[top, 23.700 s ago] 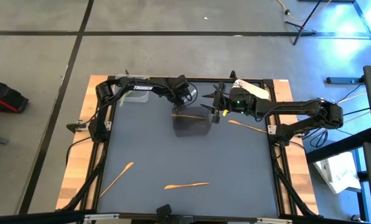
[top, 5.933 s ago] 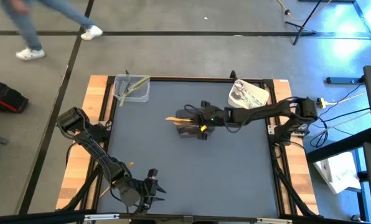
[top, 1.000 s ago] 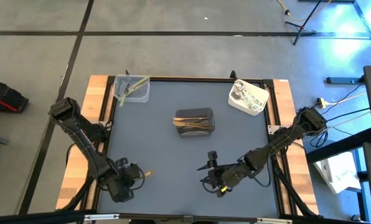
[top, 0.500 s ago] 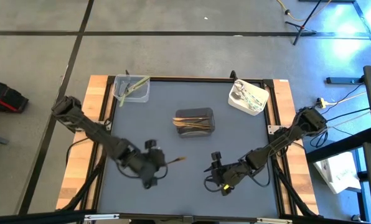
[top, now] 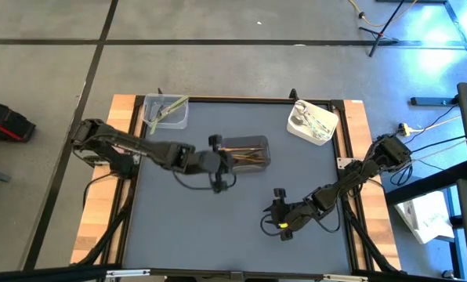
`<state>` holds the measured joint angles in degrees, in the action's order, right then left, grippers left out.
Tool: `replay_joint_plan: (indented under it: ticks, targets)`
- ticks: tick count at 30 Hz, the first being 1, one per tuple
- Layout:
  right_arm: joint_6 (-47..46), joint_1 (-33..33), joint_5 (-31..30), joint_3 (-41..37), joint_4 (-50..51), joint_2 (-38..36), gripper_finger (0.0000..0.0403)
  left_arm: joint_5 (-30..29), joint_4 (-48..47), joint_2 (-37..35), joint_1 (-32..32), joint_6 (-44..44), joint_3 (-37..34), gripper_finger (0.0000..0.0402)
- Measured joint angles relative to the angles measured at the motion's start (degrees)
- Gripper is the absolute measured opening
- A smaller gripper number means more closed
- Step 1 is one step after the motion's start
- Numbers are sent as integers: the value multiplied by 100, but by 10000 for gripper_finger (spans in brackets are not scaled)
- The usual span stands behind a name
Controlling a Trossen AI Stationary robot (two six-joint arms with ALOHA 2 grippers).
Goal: Sort silverware by color (type)
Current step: Put the gold knife into the black bin
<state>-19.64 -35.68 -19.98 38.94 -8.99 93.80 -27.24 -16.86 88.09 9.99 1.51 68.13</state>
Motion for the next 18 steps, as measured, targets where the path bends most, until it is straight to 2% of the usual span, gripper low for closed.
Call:
replay_joint_plan:
  ticks: [8,14,18]
  targets:
    - [17,2,4,-16,-144,0,163,237,182,319,-868,492,-4,17]
    - [35,2,4,-16,-169,2,163,518,-657,633,-1163,414,-15,17]
    - [42,7,6,-16,-167,2,163,785,-745,648,-1258,405,-15,17]
